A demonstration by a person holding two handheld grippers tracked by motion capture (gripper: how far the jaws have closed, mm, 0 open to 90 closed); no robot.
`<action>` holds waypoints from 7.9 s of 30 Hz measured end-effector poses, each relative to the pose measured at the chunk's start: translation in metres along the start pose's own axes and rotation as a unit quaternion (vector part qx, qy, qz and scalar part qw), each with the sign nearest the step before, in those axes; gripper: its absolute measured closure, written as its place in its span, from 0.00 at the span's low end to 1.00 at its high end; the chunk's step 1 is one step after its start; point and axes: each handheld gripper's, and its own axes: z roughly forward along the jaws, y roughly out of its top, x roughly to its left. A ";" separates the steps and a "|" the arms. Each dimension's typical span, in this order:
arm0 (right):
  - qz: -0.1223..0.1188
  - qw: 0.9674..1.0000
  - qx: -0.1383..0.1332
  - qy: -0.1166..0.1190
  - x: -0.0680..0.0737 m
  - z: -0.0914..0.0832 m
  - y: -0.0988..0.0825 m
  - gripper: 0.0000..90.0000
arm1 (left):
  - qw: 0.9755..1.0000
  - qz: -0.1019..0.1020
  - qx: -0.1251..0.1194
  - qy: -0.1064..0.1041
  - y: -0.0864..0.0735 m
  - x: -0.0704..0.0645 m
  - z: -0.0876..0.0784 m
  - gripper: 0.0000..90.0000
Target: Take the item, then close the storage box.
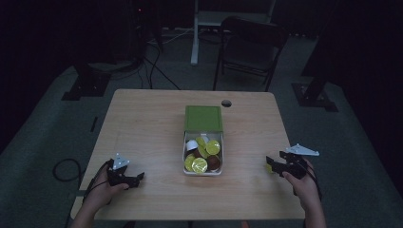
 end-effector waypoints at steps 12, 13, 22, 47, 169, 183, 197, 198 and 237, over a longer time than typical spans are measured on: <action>-0.042 0.997 -0.009 0.067 0.029 0.010 0.015 0.23 | 1.000 0.000 0.000 0.000 0.000 0.000 0.000 0.10; -0.043 0.996 -0.008 0.072 0.031 0.011 0.016 0.23 | 1.000 0.000 0.000 0.000 0.000 0.000 0.000 0.10; -0.059 0.991 -0.006 0.118 0.048 0.023 0.019 0.18 | 1.000 0.000 0.000 0.000 0.000 0.000 0.000 0.10; -0.174 0.962 0.038 0.207 0.090 0.057 0.000 0.16 | 1.000 0.000 0.000 0.000 0.000 0.000 0.000 0.10; -0.138 0.967 -0.042 0.211 0.109 0.058 0.018 0.15 | 0.971 0.138 -0.094 -0.169 0.089 -0.093 0.021 0.10; -0.130 0.967 -0.055 0.212 0.108 0.062 0.028 0.15 | 0.971 0.135 -0.111 -0.162 0.100 -0.096 0.030 0.10; -0.137 0.966 -0.051 0.213 0.107 0.063 0.032 0.15 | 0.972 0.137 -0.111 -0.156 0.108 -0.092 0.033 0.10; -0.136 0.966 -0.051 0.212 0.107 0.063 0.032 0.15 | 0.972 0.137 -0.111 -0.156 0.109 -0.091 0.033 0.10; -0.120 0.971 -0.044 0.200 0.101 0.078 0.047 0.15 | 0.977 0.116 -0.104 -0.144 0.123 -0.078 0.047 0.10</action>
